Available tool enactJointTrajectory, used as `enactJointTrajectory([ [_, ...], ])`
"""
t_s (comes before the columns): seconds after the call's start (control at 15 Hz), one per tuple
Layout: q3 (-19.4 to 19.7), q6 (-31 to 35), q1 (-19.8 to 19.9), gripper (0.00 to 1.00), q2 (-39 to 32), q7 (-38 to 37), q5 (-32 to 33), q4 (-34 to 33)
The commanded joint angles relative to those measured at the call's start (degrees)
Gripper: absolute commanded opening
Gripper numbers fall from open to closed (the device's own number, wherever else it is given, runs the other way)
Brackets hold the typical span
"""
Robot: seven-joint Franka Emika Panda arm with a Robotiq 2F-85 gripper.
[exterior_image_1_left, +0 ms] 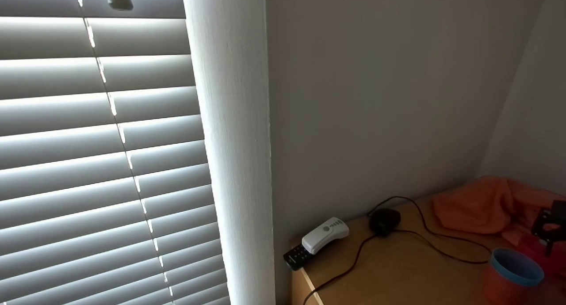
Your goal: Stack the cups together.
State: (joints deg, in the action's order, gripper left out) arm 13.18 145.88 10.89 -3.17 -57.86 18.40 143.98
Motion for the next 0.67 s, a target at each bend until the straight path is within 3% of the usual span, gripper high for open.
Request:
enactJointTrajectory([
  [0.0, 1.36, 4.75, 0.36, 1.0, -1.21, -3.86, 2.45, 0.83],
  [0.47, 2.97, 10.4, -0.46, 1.0, -4.48, -3.94, 0.84, 0.4],
  [0.53, 3.12, 10.8, -0.59, 0.82, -4.78, -3.89, 0.69, 0.38],
  [0.6, 3.29, 11.24, -0.74, 0.74, -5.12, -3.86, 0.64, 0.29],
])
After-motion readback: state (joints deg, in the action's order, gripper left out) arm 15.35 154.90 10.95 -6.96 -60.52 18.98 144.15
